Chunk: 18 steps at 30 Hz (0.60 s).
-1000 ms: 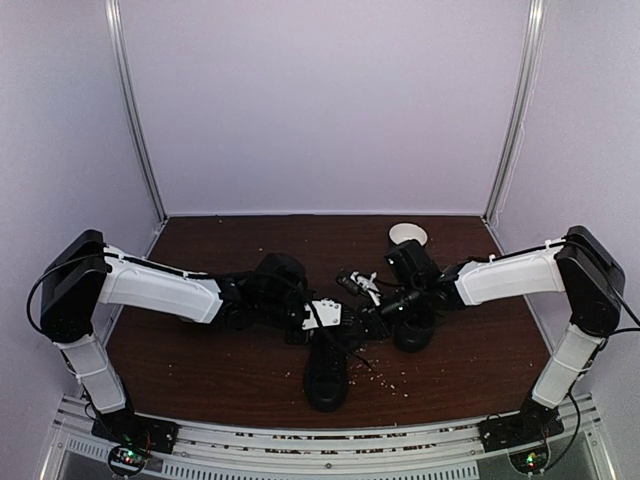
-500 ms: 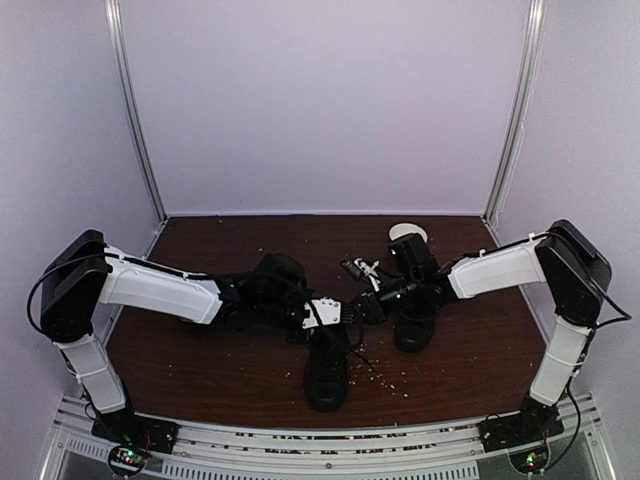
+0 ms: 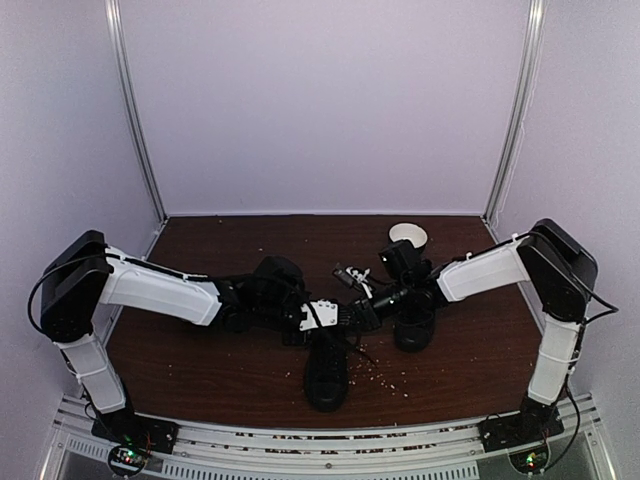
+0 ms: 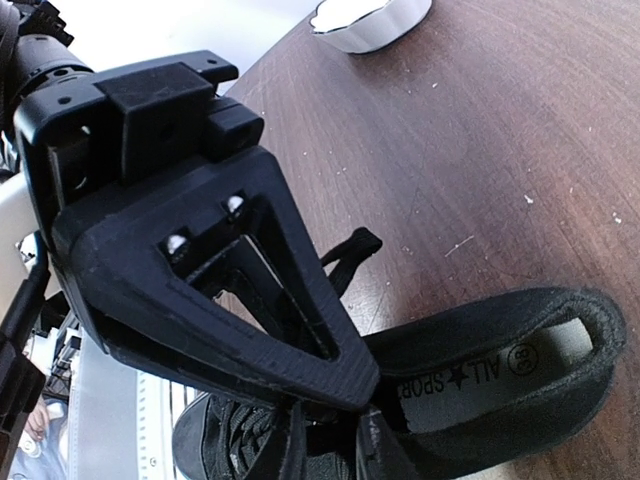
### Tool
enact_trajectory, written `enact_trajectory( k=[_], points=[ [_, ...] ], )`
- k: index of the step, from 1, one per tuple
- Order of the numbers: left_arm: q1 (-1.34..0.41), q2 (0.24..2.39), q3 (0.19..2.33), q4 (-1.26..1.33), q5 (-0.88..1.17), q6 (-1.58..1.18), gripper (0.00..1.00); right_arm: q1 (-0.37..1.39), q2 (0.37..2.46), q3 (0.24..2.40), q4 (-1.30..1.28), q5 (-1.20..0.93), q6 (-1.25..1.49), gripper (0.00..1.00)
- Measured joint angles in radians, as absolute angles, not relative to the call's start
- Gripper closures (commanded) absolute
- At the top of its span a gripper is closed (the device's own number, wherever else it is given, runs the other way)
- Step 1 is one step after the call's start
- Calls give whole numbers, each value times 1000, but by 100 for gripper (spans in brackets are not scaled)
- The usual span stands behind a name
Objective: Tie the shoes
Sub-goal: Tie the loops with the shoelace on the shoe.
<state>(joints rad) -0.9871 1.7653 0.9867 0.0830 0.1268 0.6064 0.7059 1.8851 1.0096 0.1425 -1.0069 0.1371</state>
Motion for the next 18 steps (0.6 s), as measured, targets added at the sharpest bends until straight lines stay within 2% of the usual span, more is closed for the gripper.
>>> enact_trajectory(
  k=[2,7,13,15,18],
  points=[
    [-987,1765,979,95,125,602,86,706,1890,1010,145,-1009,134,81],
    [-987,1765,957,131,127,584,99,706,1891,1011,147,-1006,135,78],
    [-980,1765,925,182,138,557,100,706,1898,1012,153,-1003,135,78],
    [-977,1759,910,207,142,548,100,707,1898,1012,156,-1005,135,80],
    [-971,1752,896,240,144,536,100,713,1898,1012,159,-1015,134,93]
  ],
)
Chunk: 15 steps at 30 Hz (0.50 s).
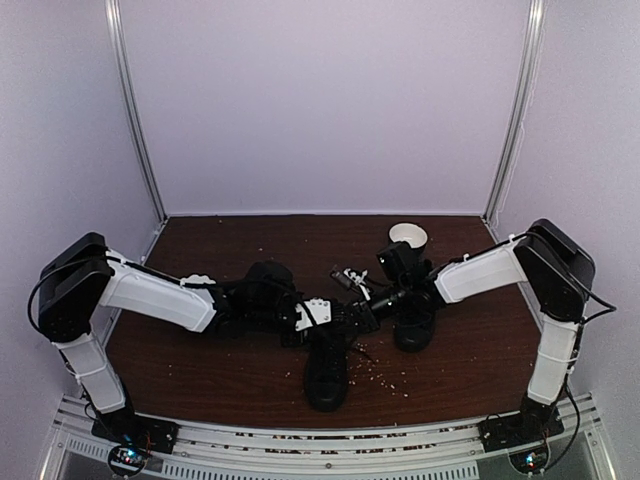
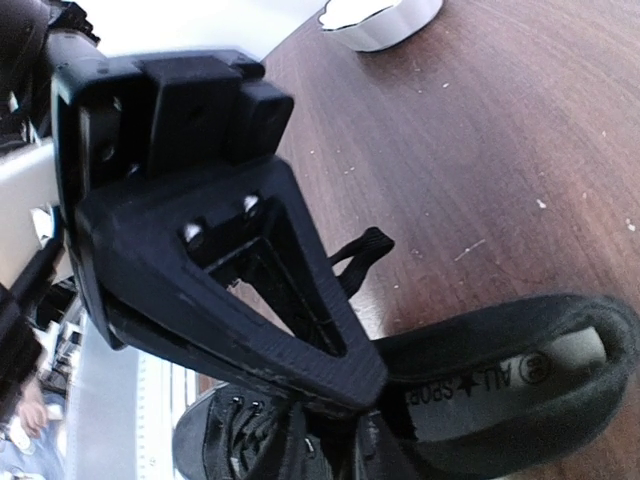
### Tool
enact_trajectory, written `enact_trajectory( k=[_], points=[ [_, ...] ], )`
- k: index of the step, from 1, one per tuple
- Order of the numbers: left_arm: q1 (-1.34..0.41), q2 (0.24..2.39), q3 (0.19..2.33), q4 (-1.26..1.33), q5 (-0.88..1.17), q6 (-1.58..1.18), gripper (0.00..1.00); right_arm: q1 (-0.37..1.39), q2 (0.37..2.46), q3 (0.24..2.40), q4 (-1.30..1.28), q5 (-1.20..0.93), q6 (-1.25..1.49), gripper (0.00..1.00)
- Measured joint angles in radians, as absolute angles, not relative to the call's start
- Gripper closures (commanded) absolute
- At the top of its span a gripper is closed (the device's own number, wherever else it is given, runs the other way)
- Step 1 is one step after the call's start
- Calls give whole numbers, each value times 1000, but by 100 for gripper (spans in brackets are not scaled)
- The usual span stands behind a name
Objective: Tie the shoes
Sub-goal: Tie the loops with the shoelace on the shoe.
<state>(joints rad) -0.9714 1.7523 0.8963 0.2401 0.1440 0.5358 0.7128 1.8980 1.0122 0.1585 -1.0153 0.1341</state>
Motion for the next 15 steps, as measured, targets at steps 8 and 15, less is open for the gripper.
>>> enact_trajectory(
  k=[8,15],
  points=[
    [-965,1736,884,282,154,516,92,717,1871,976,192,-984,147,100],
    [-959,1723,873,289,155,519,87,698,1782,928,246,-954,178,100]
  ],
)
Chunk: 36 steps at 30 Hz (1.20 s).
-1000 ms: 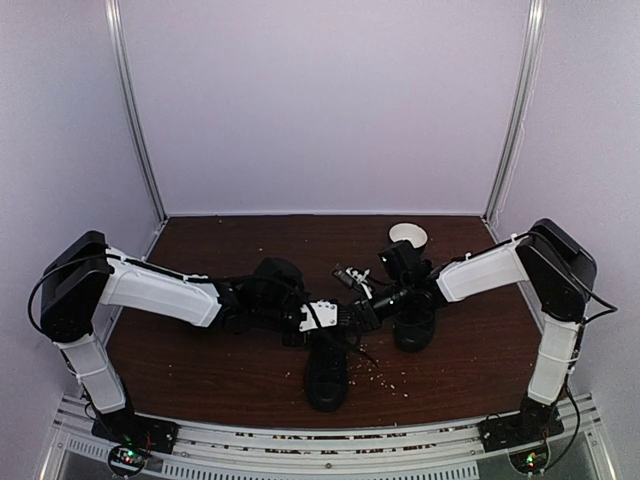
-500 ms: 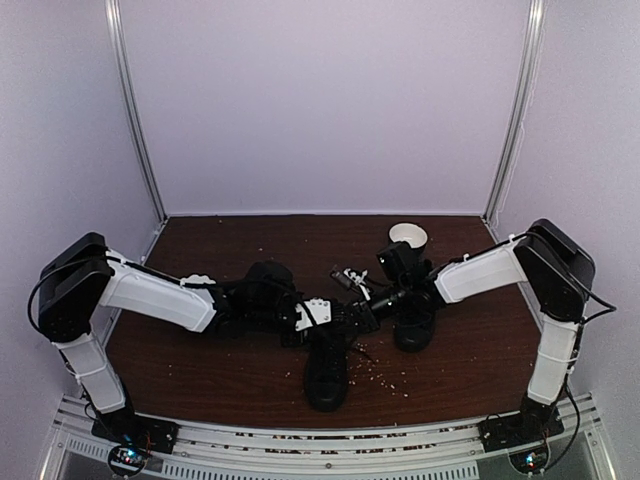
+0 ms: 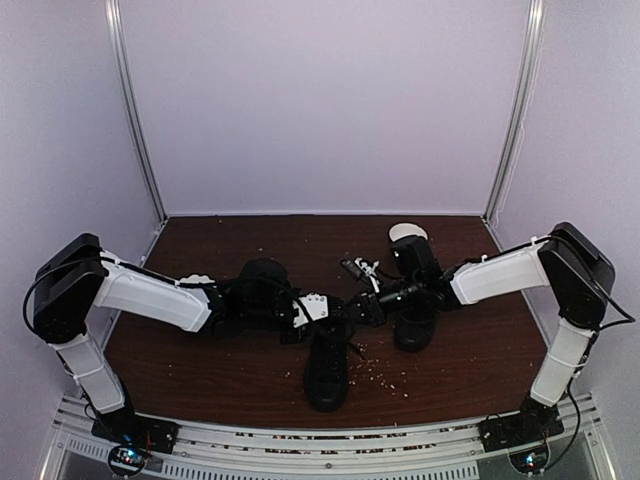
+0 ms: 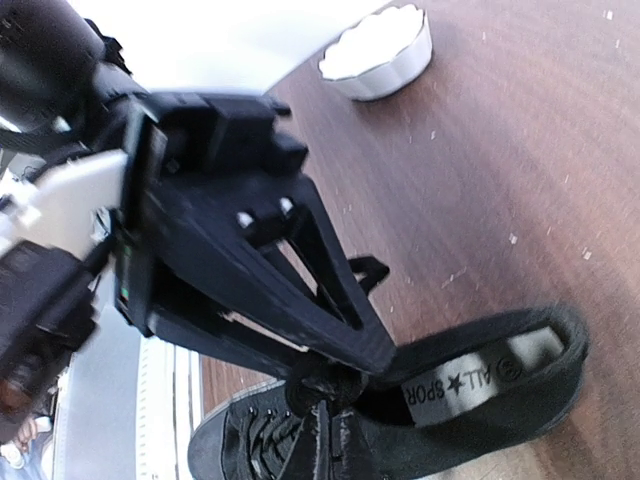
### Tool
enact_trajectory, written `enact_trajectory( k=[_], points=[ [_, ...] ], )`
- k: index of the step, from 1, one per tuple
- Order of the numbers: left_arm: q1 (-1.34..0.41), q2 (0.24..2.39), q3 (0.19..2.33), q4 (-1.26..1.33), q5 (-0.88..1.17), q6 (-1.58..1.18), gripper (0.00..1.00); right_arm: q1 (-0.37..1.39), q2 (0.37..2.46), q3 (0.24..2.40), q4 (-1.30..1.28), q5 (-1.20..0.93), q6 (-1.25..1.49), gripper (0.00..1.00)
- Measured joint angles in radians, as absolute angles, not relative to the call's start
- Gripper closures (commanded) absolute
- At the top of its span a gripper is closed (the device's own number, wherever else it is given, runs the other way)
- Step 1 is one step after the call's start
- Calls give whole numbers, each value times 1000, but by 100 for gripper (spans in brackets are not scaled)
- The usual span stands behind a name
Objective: Tie the shoes
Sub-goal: Tie the loops with the shoelace on the shoe.
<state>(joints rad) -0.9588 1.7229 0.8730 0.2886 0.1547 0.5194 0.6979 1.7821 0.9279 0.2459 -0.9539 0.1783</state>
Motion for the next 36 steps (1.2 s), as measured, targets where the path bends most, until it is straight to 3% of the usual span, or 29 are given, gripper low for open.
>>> enact_trajectory(
  k=[13,18,21,25,29,36],
  points=[
    [-955,1723,873,286,150,525,73,694,1770,928,244,-946,183,100],
    [-955,1711,872,275,153,524,58,693,1770,928,245,-945,188,100],
    [-955,1688,868,261,160,521,55,690,1770,917,257,-944,194,100],
    [-954,1672,857,259,164,511,65,685,1767,879,287,-939,218,100],
    [-954,1677,859,250,173,506,66,684,1765,840,345,-942,263,100],
    [-954,1741,899,229,179,511,94,684,1765,824,433,-943,325,99]
  ],
)
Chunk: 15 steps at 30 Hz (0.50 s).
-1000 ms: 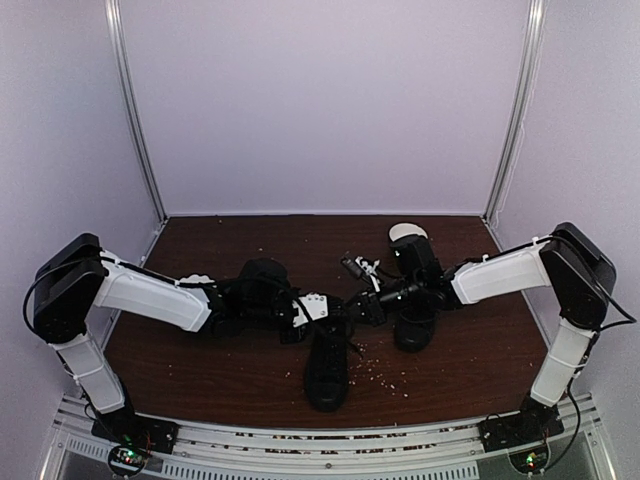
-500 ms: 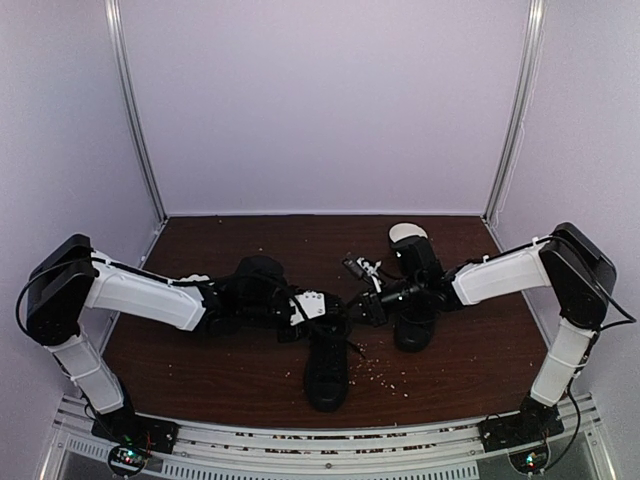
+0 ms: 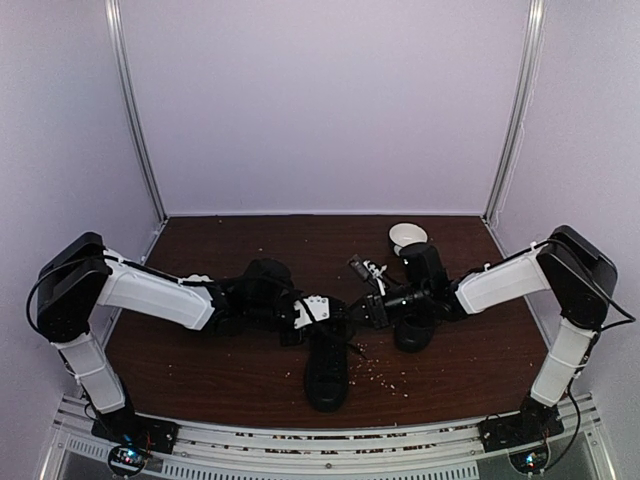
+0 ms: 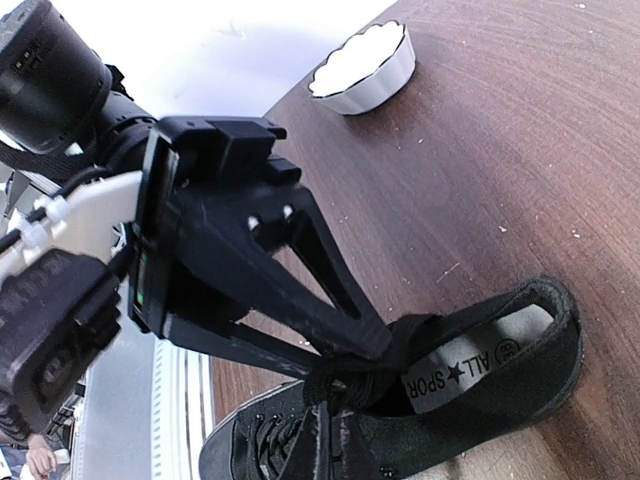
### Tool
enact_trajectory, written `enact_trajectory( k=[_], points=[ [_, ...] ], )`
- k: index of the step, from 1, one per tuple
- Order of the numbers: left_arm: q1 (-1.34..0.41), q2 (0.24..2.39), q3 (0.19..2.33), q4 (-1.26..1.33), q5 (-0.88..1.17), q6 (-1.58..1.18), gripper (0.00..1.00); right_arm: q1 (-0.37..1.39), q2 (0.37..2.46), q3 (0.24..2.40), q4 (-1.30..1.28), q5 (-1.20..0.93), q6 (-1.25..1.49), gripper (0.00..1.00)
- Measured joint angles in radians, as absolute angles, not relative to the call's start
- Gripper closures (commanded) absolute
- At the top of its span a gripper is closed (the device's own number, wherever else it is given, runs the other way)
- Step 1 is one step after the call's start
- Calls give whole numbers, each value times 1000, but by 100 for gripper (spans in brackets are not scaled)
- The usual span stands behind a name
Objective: Tie the shoes
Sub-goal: Tie the loops with the shoelace on the shoe.
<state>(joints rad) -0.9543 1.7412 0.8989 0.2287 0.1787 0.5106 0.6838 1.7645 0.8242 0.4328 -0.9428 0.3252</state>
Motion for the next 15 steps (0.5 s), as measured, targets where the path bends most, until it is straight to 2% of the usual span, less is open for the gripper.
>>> enact_trajectory(
  k=[1,4,15],
  points=[
    [-954,1744,899,229,178,512,100,684,1765,824,437,-943,328,94],
    [-954,1749,902,230,174,518,100,683,1765,824,436,-944,337,86],
    [-954,1752,906,238,176,518,100,628,1759,910,300,-937,283,83]
  ],
)
